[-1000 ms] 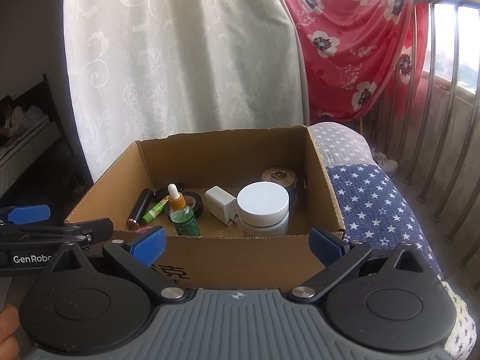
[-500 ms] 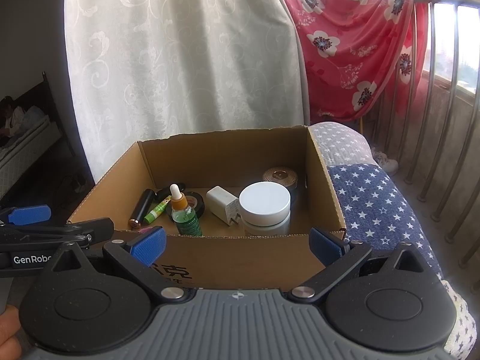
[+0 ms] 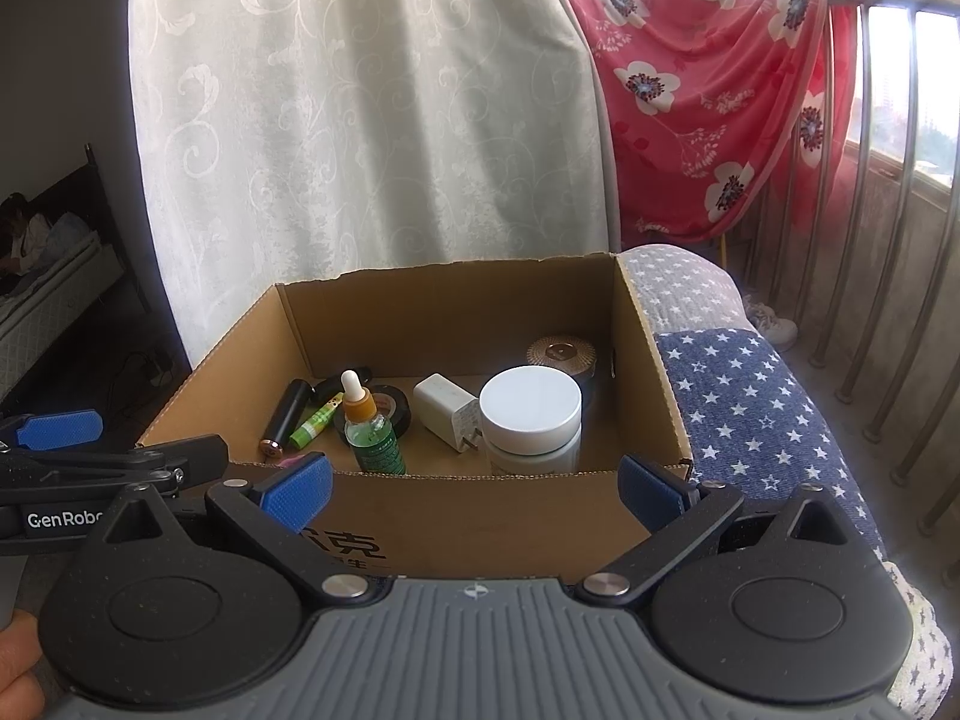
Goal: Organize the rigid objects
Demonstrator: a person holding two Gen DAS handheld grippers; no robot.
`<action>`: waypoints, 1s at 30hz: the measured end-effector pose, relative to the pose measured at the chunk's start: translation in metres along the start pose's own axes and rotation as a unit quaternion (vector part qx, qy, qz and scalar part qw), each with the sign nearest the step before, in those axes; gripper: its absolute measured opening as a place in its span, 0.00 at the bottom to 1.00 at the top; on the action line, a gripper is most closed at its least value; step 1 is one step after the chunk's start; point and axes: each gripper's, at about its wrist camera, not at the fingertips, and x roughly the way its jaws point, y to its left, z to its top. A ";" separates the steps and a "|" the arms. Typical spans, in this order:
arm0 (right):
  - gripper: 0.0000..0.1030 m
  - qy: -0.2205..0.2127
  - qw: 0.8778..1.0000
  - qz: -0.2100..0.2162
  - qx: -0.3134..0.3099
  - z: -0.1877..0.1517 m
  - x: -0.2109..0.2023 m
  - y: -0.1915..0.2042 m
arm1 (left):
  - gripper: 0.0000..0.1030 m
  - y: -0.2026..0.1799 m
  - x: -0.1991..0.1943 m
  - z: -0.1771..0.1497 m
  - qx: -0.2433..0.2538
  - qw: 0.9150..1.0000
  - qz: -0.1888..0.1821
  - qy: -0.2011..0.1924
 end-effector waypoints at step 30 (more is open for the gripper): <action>1.00 0.001 1.000 0.000 0.001 0.001 -0.001 0.001 | 0.99 0.001 -0.001 0.002 0.000 1.000 0.002 -0.002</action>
